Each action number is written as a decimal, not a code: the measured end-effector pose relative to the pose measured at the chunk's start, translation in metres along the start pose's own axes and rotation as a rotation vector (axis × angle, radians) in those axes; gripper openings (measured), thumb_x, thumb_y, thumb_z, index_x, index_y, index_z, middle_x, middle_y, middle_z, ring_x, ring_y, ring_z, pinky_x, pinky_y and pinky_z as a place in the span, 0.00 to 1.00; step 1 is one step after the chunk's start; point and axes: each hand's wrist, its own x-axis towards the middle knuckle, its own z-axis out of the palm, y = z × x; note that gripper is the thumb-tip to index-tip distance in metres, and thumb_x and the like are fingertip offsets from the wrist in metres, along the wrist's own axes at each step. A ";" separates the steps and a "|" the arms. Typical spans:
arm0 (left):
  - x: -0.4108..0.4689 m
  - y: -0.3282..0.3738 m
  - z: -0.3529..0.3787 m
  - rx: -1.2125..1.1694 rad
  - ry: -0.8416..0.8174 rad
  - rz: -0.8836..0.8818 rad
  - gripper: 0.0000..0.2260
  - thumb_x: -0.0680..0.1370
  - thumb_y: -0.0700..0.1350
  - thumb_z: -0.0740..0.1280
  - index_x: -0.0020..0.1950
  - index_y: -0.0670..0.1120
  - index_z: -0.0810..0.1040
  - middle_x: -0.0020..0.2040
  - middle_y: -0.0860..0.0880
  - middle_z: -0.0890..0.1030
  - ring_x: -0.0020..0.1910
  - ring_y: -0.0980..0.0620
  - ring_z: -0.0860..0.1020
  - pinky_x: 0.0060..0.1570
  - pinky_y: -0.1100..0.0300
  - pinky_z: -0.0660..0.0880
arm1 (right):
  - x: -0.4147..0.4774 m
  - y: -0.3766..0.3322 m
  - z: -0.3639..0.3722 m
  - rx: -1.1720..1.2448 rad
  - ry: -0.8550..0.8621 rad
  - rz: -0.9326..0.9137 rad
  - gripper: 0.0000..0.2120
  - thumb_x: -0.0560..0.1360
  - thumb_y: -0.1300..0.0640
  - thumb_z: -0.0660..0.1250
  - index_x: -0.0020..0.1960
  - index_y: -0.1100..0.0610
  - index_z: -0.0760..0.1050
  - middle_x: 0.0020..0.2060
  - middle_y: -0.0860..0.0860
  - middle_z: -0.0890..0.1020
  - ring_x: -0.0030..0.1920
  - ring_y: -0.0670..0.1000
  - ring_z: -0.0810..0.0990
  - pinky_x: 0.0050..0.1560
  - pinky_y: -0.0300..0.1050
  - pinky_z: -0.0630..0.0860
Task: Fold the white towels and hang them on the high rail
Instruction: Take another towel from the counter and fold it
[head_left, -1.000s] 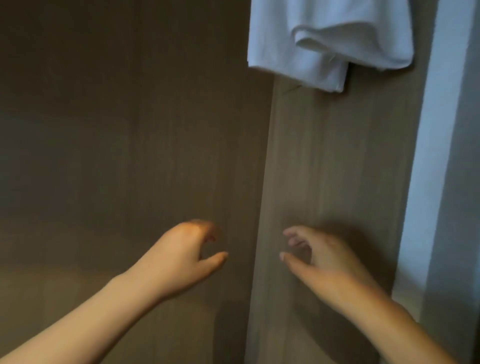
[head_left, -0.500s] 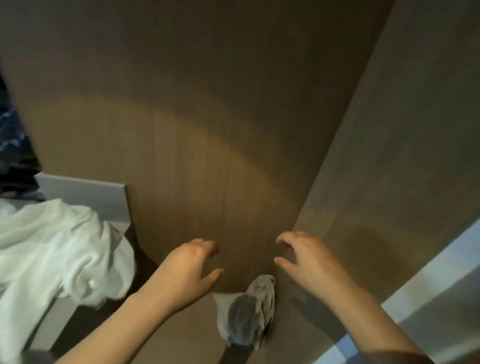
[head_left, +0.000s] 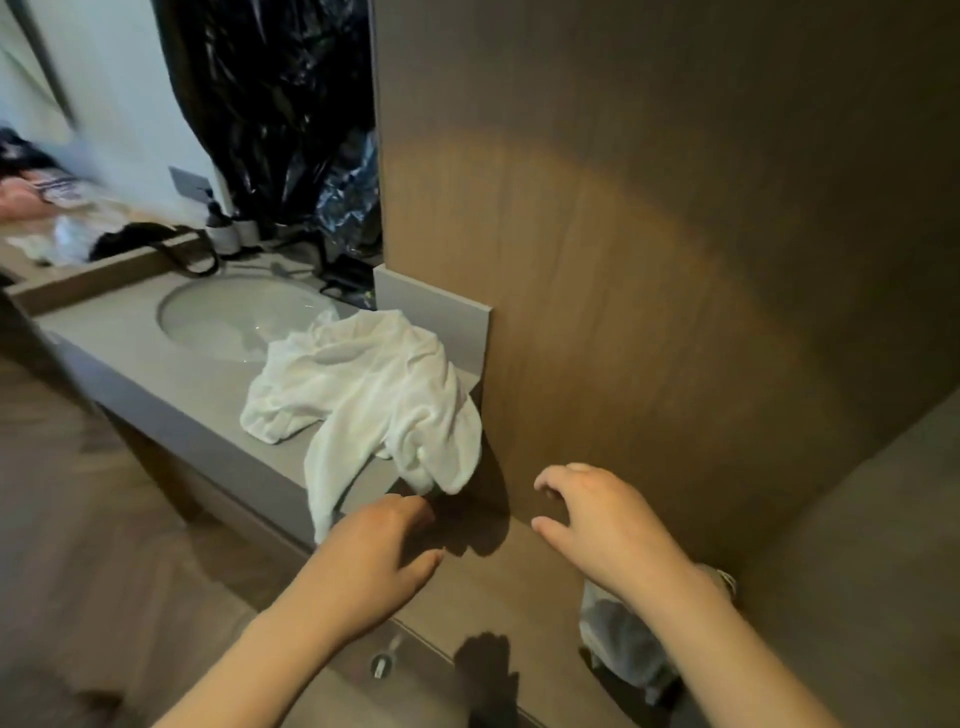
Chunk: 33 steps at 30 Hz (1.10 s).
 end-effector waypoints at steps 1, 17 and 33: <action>-0.003 -0.012 -0.002 -0.006 0.006 -0.029 0.15 0.77 0.58 0.65 0.62 0.56 0.73 0.57 0.58 0.77 0.54 0.61 0.75 0.50 0.69 0.70 | 0.008 -0.010 0.004 0.004 -0.013 -0.024 0.19 0.77 0.47 0.67 0.67 0.45 0.71 0.59 0.43 0.77 0.56 0.44 0.77 0.48 0.36 0.72; 0.018 -0.212 -0.074 -0.106 0.047 -0.163 0.15 0.78 0.56 0.65 0.62 0.55 0.73 0.58 0.59 0.76 0.56 0.62 0.74 0.54 0.70 0.70 | 0.132 -0.167 0.070 0.190 -0.080 -0.013 0.17 0.77 0.48 0.67 0.65 0.47 0.74 0.54 0.41 0.78 0.44 0.38 0.76 0.42 0.28 0.68; 0.152 -0.261 -0.090 -0.125 0.022 -0.124 0.11 0.76 0.55 0.66 0.57 0.55 0.76 0.54 0.58 0.77 0.52 0.58 0.75 0.52 0.62 0.73 | 0.241 -0.147 0.079 0.238 -0.057 0.157 0.15 0.75 0.47 0.70 0.61 0.48 0.76 0.54 0.44 0.81 0.49 0.43 0.77 0.45 0.30 0.68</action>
